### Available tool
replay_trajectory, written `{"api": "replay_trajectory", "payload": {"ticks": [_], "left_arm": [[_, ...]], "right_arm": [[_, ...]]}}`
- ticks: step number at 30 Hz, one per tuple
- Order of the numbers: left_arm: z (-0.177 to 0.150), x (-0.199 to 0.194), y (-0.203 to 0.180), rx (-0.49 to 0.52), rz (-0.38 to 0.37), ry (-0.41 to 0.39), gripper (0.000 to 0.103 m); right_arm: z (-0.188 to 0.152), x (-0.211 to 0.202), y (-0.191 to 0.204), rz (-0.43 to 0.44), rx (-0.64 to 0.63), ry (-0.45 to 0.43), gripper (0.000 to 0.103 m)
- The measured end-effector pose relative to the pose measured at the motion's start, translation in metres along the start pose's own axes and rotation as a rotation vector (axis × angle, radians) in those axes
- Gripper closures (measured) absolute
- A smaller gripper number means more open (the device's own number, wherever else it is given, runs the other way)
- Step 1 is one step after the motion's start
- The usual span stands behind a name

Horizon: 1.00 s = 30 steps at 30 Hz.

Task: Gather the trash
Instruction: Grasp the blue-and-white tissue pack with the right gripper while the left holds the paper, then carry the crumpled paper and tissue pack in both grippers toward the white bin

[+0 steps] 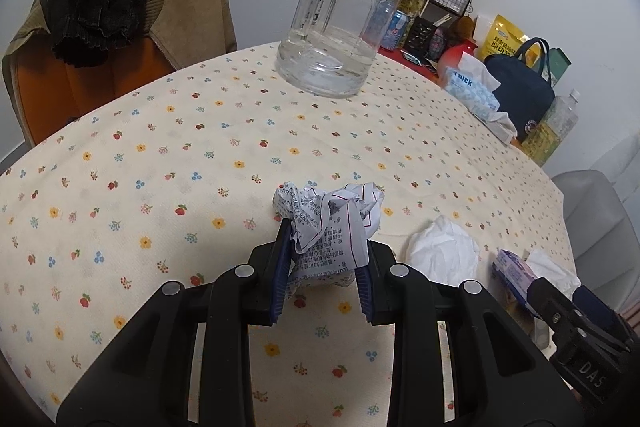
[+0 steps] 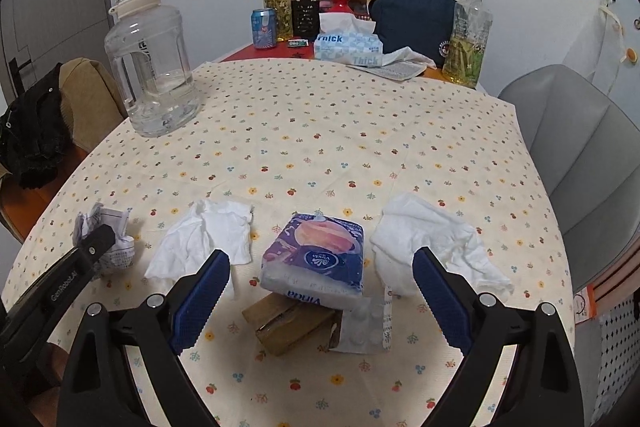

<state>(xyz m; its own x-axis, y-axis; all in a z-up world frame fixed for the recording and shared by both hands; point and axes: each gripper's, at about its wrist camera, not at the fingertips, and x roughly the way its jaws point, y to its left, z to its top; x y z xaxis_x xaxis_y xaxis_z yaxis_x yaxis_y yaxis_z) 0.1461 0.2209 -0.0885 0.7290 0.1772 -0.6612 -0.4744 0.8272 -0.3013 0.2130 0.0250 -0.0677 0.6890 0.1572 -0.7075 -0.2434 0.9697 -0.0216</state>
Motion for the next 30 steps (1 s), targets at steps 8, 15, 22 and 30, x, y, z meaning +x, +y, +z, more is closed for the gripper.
{"api": "replay_trajectory", "payload": {"ticks": [8, 15, 22, 30], "left_arm": [[0.001, 0.004, -0.005, 0.010, 0.022, 0.004, 0.074], [0.000, -0.001, -0.007, 0.009, 0.017, 0.008, 0.074], [-0.003, -0.021, -0.016, 0.028, -0.006, -0.015, 0.074], [-0.009, -0.046, -0.041, 0.073, -0.050, -0.034, 0.074]], "right_arm": [[-0.002, 0.018, -0.003, 0.073, 0.013, 0.082, 0.052], [-0.006, -0.002, -0.004, 0.110, 0.000, 0.057, 0.069], [-0.011, -0.033, -0.008, 0.131, 0.002, 0.013, 0.070], [-0.021, -0.073, -0.026, 0.135, 0.023, -0.039, 0.070]]}}
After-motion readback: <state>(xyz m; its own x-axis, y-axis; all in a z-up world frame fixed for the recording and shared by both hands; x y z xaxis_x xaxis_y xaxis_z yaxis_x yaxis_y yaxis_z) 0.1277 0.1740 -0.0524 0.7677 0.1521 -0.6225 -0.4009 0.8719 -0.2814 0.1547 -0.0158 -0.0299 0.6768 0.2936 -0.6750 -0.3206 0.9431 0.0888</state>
